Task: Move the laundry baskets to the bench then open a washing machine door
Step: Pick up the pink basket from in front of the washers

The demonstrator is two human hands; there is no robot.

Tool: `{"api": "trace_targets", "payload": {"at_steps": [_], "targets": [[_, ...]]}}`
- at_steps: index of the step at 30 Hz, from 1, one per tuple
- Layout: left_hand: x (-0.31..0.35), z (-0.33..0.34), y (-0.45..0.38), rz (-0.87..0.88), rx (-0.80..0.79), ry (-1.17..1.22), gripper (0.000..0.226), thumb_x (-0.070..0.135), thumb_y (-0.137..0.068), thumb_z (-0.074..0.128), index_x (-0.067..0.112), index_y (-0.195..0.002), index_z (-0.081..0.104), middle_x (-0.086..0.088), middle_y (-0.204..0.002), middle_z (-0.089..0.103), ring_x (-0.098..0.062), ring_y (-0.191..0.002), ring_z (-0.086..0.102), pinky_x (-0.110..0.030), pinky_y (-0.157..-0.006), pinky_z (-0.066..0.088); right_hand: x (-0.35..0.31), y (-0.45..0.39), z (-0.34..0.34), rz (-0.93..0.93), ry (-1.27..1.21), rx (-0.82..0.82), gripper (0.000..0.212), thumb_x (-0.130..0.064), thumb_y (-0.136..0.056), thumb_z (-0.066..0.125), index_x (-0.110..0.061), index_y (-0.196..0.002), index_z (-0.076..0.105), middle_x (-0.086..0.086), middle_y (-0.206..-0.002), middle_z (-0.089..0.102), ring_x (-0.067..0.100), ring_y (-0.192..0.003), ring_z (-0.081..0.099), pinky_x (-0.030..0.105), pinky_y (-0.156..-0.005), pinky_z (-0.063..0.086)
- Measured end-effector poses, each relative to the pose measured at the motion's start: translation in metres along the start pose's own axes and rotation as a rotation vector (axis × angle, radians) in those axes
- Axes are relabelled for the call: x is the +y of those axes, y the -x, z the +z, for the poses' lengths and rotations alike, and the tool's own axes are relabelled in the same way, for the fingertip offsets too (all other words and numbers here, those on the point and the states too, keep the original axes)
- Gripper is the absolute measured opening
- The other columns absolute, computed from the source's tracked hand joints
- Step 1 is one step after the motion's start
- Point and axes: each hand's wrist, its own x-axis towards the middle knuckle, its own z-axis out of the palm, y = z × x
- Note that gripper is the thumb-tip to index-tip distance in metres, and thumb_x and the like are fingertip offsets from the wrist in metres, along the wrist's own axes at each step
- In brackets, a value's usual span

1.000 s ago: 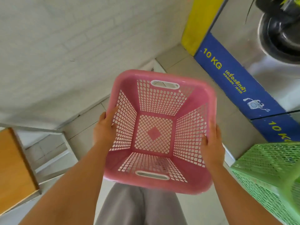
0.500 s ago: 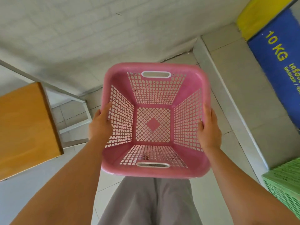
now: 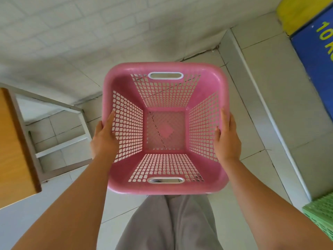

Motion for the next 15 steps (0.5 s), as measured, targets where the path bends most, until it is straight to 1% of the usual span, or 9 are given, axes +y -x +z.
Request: {"api": "trace_targets", "payload": {"at_steps": [1,3,5,7,10,12,13,15], "targets": [[0.001,0.003,0.0,0.002,0.001,-0.001,0.065,0.013,-0.096,0.038,0.053,-0.144,0.021,-0.002,-0.142,0.042,-0.031,-0.1,0.06,-0.044,-0.073,0.057,0.002,-0.001,0.001,0.001,0.011,-0.003,0.066,-0.016,-0.098,0.041,-0.034,-0.152,0.008,0.007,-0.159,0.019,0.033,-0.085,0.067,0.03,-0.054,0.046],[0.001,0.005,-0.001,-0.011,-0.022,-0.026,0.072,0.009,-0.093,0.04,0.053,-0.145,0.016,-0.003,-0.147,0.035,-0.034,-0.105,0.059,-0.049,-0.079,0.057,0.002,-0.002,0.0,0.001,0.046,-0.005,0.067,-0.016,-0.098,0.042,-0.033,-0.153,0.008,0.012,-0.158,0.019,0.035,-0.089,0.066,0.034,-0.058,0.051],[0.0,0.006,0.0,-0.013,-0.086,-0.062,0.08,0.008,-0.09,0.045,0.051,-0.147,0.009,-0.005,-0.156,0.019,-0.039,-0.117,0.053,-0.05,-0.085,0.054,0.002,-0.003,-0.002,-0.013,0.112,-0.01,0.07,-0.016,-0.096,0.046,-0.03,-0.153,0.007,0.02,-0.157,0.02,0.04,-0.103,0.062,0.043,-0.074,0.056],[0.002,0.005,0.001,0.001,-0.133,-0.104,0.083,0.012,-0.088,0.051,0.045,-0.149,0.005,-0.008,-0.158,0.007,-0.042,-0.128,0.043,-0.054,-0.092,0.051,0.002,0.0,-0.006,-0.049,0.188,-0.028,0.073,-0.019,-0.095,0.05,-0.025,-0.154,0.008,0.025,-0.155,0.022,0.043,-0.119,0.053,0.049,-0.09,0.052],[0.008,0.0,0.005,-0.023,-0.201,-0.155,0.08,0.016,-0.086,0.052,0.037,-0.15,0.01,-0.014,-0.157,0.006,-0.043,-0.137,0.03,-0.056,-0.102,0.043,-0.004,0.011,-0.018,-0.046,0.233,-0.071,0.071,-0.023,-0.095,0.051,-0.019,-0.154,0.01,0.023,-0.156,0.021,0.04,-0.13,0.045,0.05,-0.098,0.047],[0.013,-0.007,0.014,-0.039,-0.254,-0.185,0.076,0.017,-0.088,0.051,0.031,-0.151,0.012,-0.015,-0.158,0.005,-0.041,-0.142,0.023,-0.055,-0.109,0.036,-0.009,0.027,-0.029,-0.016,0.218,-0.104,0.071,-0.025,-0.096,0.049,-0.019,-0.154,0.009,0.021,-0.156,0.021,0.038,-0.134,0.041,0.049,-0.101,0.046],[0.015,-0.013,0.02,-0.027,-0.277,-0.196,0.074,0.018,-0.089,0.05,0.028,-0.152,0.012,-0.015,-0.159,0.005,-0.04,-0.144,0.021,-0.054,-0.112,0.032,-0.012,0.036,-0.035,-0.01,0.21,-0.118,0.071,-0.026,-0.096,0.049,-0.018,-0.154,0.008,0.021,-0.156,0.022,0.037,-0.135,0.04,0.049,-0.102,0.045],[0.023,-0.025,0.031,0.019,-0.321,-0.22,0.071,0.019,-0.092,0.049,0.023,-0.153,0.013,-0.014,-0.16,0.013,-0.038,-0.143,0.025,-0.052,-0.114,0.029,-0.017,0.054,-0.05,-0.009,0.207,-0.14,0.069,-0.028,-0.097,0.048,-0.016,-0.153,0.01,0.02,-0.156,0.022,0.037,-0.136,0.039,0.049,-0.104,0.044]]}}
